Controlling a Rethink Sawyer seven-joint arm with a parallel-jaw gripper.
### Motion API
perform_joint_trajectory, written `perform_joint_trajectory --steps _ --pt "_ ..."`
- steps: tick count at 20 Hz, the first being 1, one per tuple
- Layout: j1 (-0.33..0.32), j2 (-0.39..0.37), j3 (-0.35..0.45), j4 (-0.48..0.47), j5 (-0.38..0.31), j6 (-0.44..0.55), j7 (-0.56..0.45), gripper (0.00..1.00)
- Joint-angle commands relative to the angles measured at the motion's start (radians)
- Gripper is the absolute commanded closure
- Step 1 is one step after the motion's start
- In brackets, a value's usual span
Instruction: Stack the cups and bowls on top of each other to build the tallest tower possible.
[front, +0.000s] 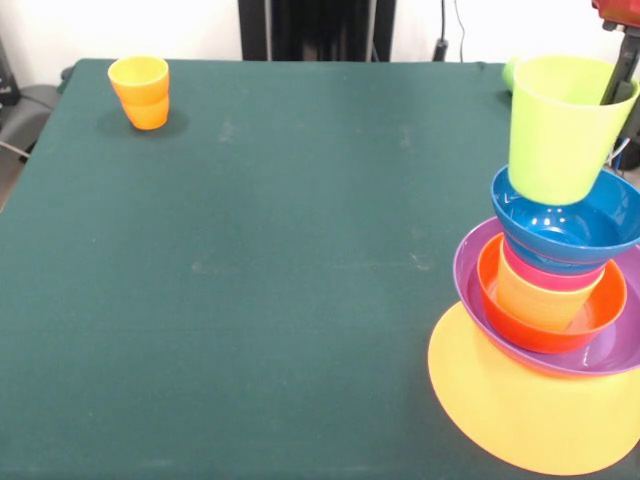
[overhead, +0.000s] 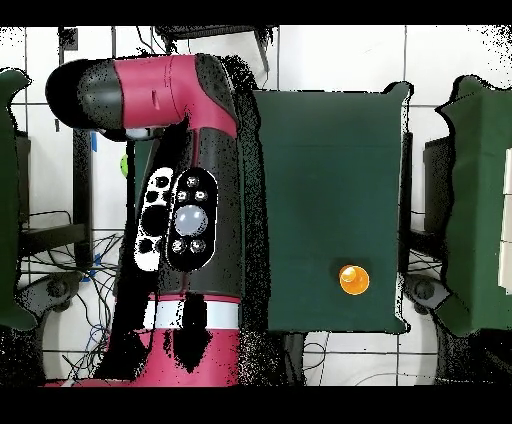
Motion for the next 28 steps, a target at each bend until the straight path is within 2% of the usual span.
perform_joint_trajectory --steps 1,12,28 --pt "0.019 0.04 0.092 0.099 -0.011 -0.052 0.056 1.0" --pt "0.039 0.066 0.074 0.064 -0.016 -0.067 0.093 1.0" --pt "0.022 0.091 0.075 0.03 -0.048 -0.135 0.023 1.0"
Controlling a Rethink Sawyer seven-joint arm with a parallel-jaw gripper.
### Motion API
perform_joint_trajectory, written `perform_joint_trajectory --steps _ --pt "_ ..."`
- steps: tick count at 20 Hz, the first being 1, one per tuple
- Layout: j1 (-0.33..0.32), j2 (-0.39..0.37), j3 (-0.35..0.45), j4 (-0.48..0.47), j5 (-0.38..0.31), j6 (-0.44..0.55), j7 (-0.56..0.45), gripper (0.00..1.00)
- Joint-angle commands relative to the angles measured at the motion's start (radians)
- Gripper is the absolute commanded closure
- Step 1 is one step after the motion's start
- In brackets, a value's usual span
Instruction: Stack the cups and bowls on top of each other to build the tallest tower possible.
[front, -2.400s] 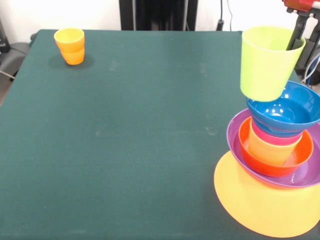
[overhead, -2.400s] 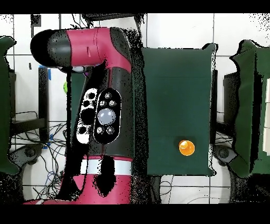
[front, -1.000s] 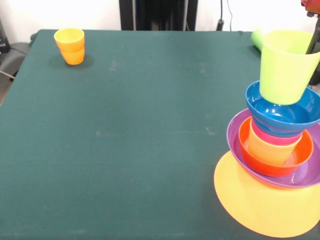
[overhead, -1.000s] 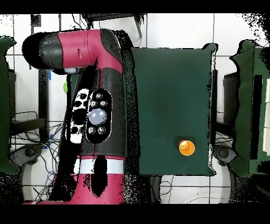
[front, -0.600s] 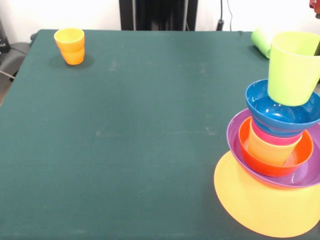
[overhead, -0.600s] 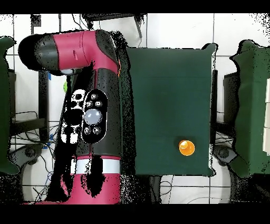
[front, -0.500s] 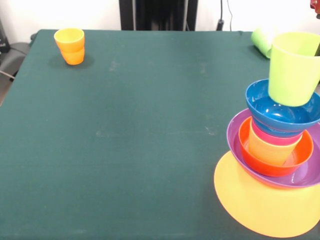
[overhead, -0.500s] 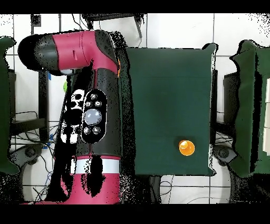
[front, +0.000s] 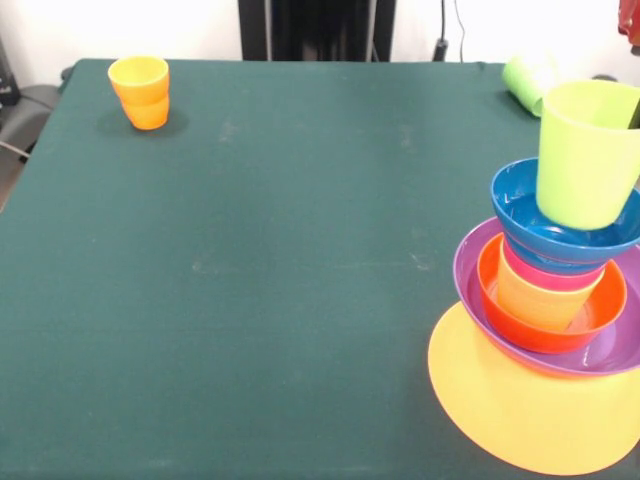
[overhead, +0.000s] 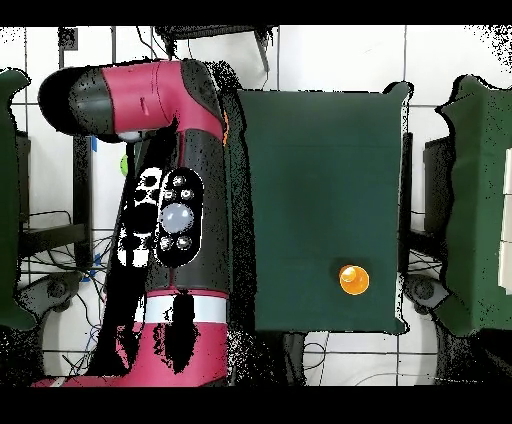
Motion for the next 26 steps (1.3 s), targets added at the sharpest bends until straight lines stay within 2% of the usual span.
perform_joint_trajectory --steps 1,18,19,22,26 --pt "-0.005 0.07 0.078 0.029 -0.047 -0.069 0.015 1.0" --pt "0.02 0.068 0.046 0.053 -0.047 -0.055 0.05 1.0" --pt "0.019 0.066 0.05 0.057 -0.044 -0.053 0.047 0.0" --pt "0.0 0.054 0.087 0.085 -0.018 -0.075 0.03 0.0" --pt "0.01 0.057 0.076 0.069 -0.002 -0.001 0.063 0.0"
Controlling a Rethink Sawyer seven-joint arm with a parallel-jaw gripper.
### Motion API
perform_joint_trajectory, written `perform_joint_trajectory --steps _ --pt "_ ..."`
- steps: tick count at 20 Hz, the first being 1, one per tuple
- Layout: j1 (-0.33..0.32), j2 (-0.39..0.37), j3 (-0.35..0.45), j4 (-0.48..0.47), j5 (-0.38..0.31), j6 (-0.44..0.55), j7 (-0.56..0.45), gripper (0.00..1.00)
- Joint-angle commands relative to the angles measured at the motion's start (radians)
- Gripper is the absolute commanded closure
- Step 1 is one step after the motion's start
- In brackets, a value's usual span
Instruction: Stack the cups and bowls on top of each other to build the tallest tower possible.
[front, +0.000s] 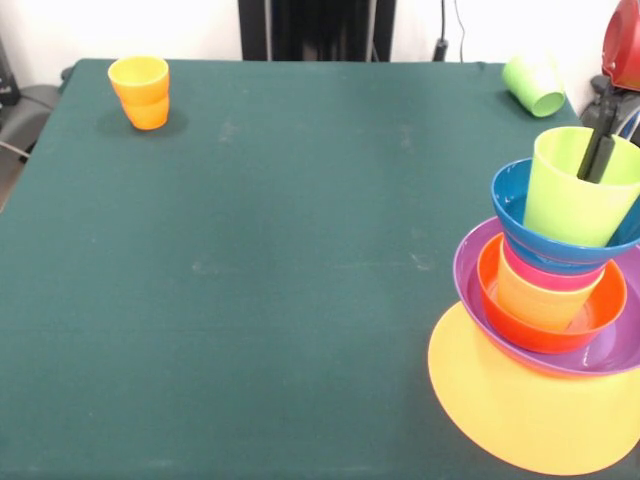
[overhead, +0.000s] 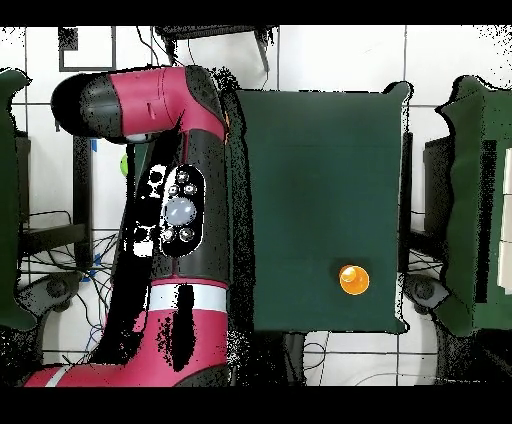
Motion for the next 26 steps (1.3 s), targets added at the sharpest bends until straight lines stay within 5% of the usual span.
perform_joint_trajectory --steps 1,10,26 --pt "0.012 0.02 0.076 0.068 0.0 0.05 0.067 0.0" --pt "0.009 -0.003 0.082 0.075 0.009 0.076 0.052 0.0" --pt "-0.026 -0.136 0.108 0.238 0.028 0.072 -0.044 0.0"
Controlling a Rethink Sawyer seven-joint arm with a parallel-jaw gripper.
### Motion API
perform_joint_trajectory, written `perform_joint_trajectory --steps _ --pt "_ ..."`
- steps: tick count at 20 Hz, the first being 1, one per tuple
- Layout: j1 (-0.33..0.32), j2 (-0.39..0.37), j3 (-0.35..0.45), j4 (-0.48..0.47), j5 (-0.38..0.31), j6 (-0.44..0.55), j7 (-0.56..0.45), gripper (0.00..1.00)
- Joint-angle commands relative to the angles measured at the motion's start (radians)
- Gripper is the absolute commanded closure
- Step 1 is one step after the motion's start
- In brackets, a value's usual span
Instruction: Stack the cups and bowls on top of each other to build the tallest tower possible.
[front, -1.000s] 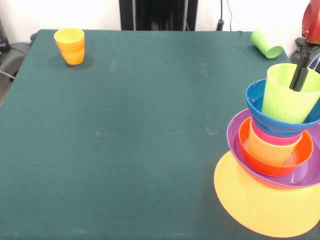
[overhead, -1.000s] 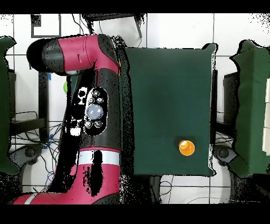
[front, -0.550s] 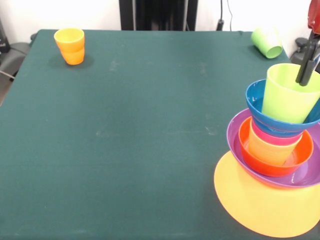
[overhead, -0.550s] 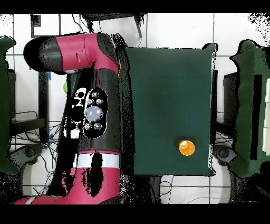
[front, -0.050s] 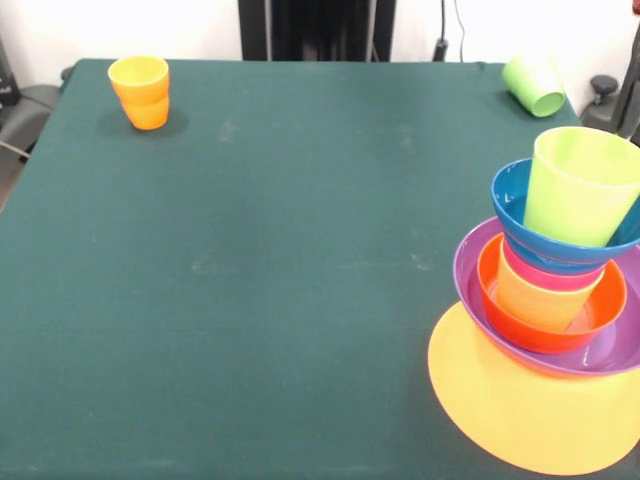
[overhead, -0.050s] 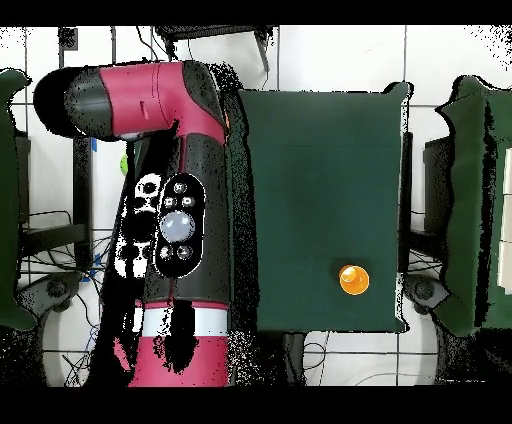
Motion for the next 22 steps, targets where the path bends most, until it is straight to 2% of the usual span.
perform_joint_trajectory --steps 1,9,17,22 --pt "-0.03 -0.058 0.108 0.2 0.003 0.074 -0.056 0.0" --pt "-0.084 -0.122 0.125 0.243 -0.012 0.113 -0.144 0.0" --pt "-0.18 -0.151 0.178 0.263 -0.037 0.127 -0.264 0.0" --pt "-0.227 -0.162 0.209 0.265 -0.059 0.134 -0.302 0.0"
